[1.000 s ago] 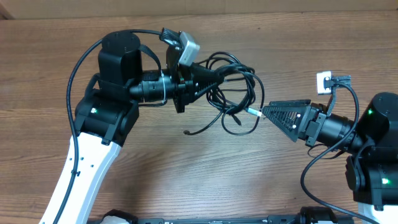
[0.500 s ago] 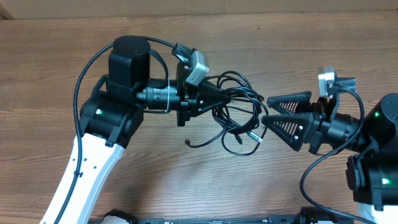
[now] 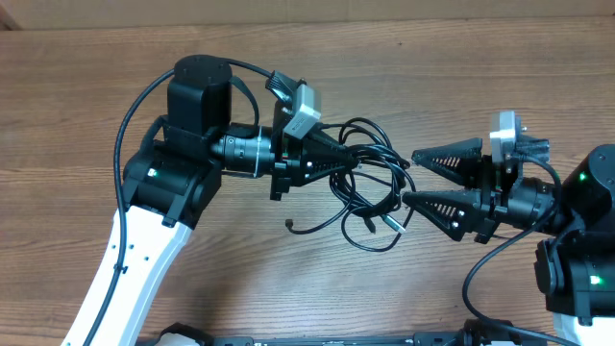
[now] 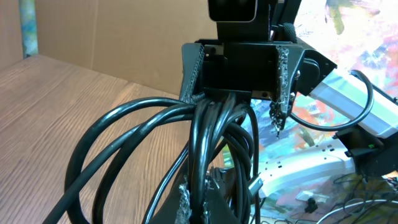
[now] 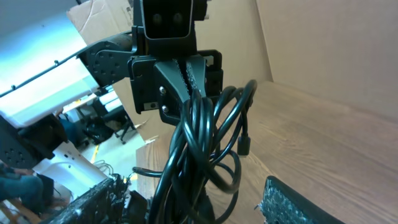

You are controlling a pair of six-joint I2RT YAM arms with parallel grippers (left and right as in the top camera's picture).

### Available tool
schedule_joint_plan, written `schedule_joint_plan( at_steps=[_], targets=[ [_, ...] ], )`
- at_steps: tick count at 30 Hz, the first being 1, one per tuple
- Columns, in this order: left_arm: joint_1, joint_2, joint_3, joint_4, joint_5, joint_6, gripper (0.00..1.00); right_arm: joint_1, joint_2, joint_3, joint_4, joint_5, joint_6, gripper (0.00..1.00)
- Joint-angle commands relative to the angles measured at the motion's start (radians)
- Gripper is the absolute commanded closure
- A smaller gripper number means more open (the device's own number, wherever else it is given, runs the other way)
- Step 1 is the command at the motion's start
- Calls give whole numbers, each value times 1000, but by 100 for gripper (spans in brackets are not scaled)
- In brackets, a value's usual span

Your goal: Untangle cables

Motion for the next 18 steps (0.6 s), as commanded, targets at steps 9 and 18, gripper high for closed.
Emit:
schedule_joint_plan(
  at_steps=[9, 18],
  targets=[
    [-99, -13, 25, 2, -64, 7, 96, -2, -3, 7, 6, -15, -37, 69],
    [-98, -13, 25, 2, -132, -65, 96, -2, -3, 7, 6, 5, -37, 92]
  ],
)
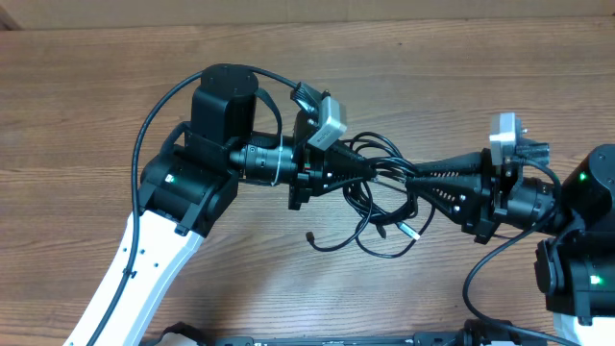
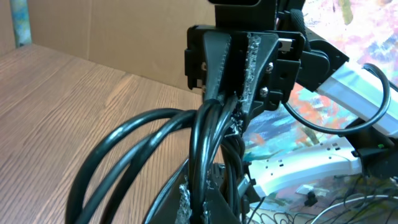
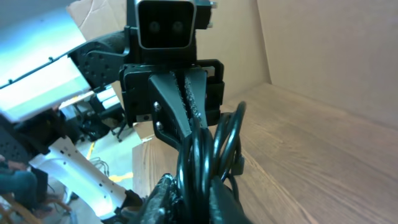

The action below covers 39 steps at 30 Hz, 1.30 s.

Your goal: Untangle cables

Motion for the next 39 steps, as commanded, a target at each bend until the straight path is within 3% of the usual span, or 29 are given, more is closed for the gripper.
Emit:
schedule_joint_plan(
  at_steps=[1, 15, 17, 20, 22, 27, 29, 32, 34, 36, 39],
  targets=[
    [-5, -13, 25, 5, -32, -43, 96, -2, -3, 7, 5, 6, -6, 95],
    [45, -13, 25, 14, -138, -228, 96, -2, -3, 7, 0, 5, -6, 95],
    [46, -13, 25, 13, -119, -231, 96, -2, -3, 7, 0, 5, -6, 77],
    [46, -13, 25, 13, -75, -230, 96, -2, -3, 7, 1, 5, -6, 70],
    [46, -13, 25, 14, -51, -230, 96, -2, -3, 7, 0, 5, -6, 55],
    [46, -13, 25, 14, -20, -233, 96, -2, -3, 7, 2, 6, -6, 50],
    [46, -13, 25, 13, -15, -238, 96, -2, -2, 7, 2, 13, -6, 57],
    [46, -13, 25, 13, -16, -242, 96, -2, 2, 7, 1, 13, -6, 81],
    [46, -13, 25, 13, -16, -242, 96, -2, 2, 7, 1, 13, -6, 91],
    [46, -13, 25, 13, -17, -246, 96, -2, 4, 7, 2, 13, -6, 96],
    [46, -13, 25, 13, -17, -253, 96, -2, 4, 7, 1, 12, -6, 96]
  ],
)
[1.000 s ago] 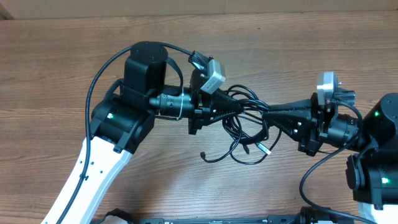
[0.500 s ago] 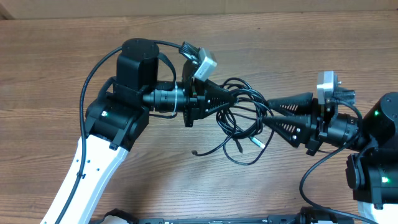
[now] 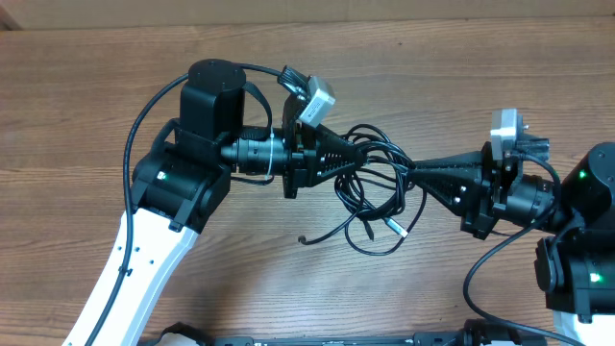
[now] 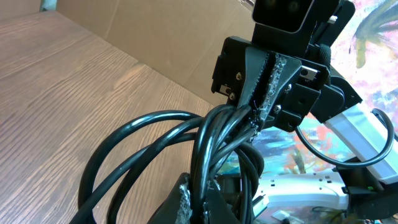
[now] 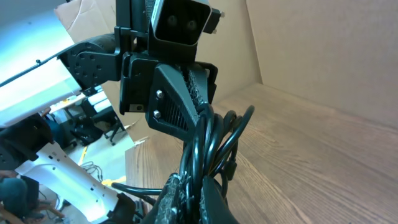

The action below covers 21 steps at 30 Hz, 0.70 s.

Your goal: Untangle cables

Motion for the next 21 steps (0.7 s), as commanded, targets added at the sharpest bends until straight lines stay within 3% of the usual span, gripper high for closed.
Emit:
schedule_joint_plan(
  at_steps=[1, 7, 14, 21],
  targets=[
    [4, -13, 24, 6, 19, -29, 96, 0, -3, 7, 3, -18, -5, 96],
    [5, -13, 24, 6, -28, -59, 96, 0, -3, 7, 2, -18, -5, 96],
    [79, -13, 24, 10, -132, -288, 96, 0, -2, 7, -21, -17, -5, 96],
    [130, -13, 24, 13, -127, -391, 96, 0, -2, 7, -29, -18, -5, 96]
  ],
)
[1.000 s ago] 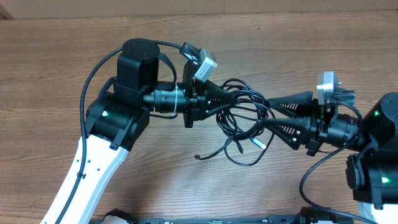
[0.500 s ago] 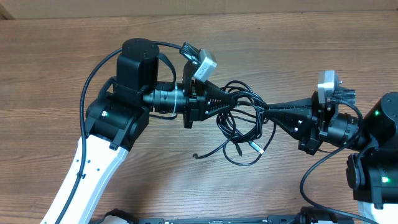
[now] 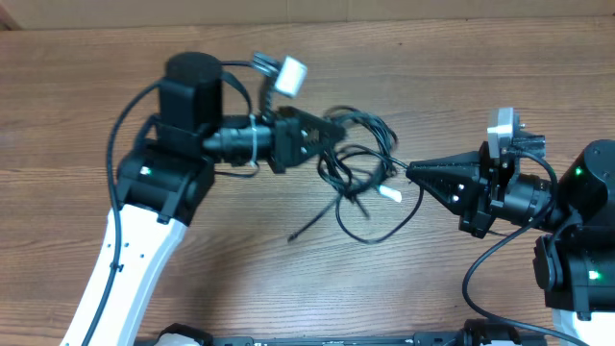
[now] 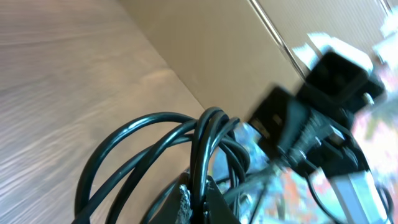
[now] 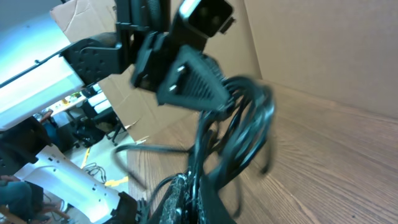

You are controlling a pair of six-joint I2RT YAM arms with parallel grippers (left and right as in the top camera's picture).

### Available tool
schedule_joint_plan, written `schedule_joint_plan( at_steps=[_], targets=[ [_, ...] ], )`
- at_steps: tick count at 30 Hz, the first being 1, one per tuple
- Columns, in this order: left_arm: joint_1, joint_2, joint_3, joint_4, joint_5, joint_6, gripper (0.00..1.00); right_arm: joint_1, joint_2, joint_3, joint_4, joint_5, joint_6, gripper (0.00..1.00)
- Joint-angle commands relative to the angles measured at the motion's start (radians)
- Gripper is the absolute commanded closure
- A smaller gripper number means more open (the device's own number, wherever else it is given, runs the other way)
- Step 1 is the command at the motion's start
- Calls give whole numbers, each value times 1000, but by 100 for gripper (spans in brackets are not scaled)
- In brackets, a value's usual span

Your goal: Untangle cables

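Note:
A tangle of black cables (image 3: 360,168) hangs above the wooden table (image 3: 288,288) between the two arms. My left gripper (image 3: 332,130) is shut on strands at the tangle's left, seen as black loops (image 4: 180,134) in the left wrist view. My right gripper (image 3: 411,173) is shut on a strand at the tangle's right, near a white plug (image 3: 388,192). In the right wrist view the cables (image 5: 239,118) rise blurred from my pinched fingers (image 5: 186,190). A loose cable end (image 3: 307,226) trails down toward the table.
A cardboard wall stands behind the table in both wrist views. The left arm's black housing (image 3: 187,91) and white link (image 3: 125,279) lie at the left, the right arm's body (image 3: 577,240) at the right edge.
My left gripper has moved left and up, away from the right gripper, with the cables held in it. The tangle has spread out between the two grippers. Both wrist views are blurred.
First my left gripper held the bundle while my right gripper stood open beside it. Then the right gripper was shut on the bundle close to the left one. The two stayed pinched together, and now they are apart with the cables stretched between.

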Motion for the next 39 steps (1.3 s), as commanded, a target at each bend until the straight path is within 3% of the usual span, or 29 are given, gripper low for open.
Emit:
schedule_joint_plan(
  at_steps=[1, 13, 22, 23, 26, 28, 35, 39],
  targets=[
    [28, -13, 24, 8, -45, -87, 96, -2, -11, 7, -4, -27, -5, 96],
    [42, -13, 24, 12, -85, -65, 96, -2, -11, 7, -55, -27, -5, 96],
    [81, -13, 24, 18, -243, -193, 96, -2, -11, 7, -136, -27, -5, 96],
    [80, -13, 24, 20, -231, -179, 96, -2, -10, 7, -136, -27, -5, 91],
    [77, -13, 24, 19, -173, -88, 96, -2, 0, 7, -135, -18, -5, 58],
    [77, -13, 24, 19, -115, -19, 96, -2, 8, 7, -135, -8, -5, 42],
    [77, -13, 24, 19, -84, 10, 96, -2, 33, 7, -136, -9, 3, 32],
    [77, -13, 24, 21, -67, 32, 96, -2, 33, 7, -136, -9, 7, 32]
  ],
)
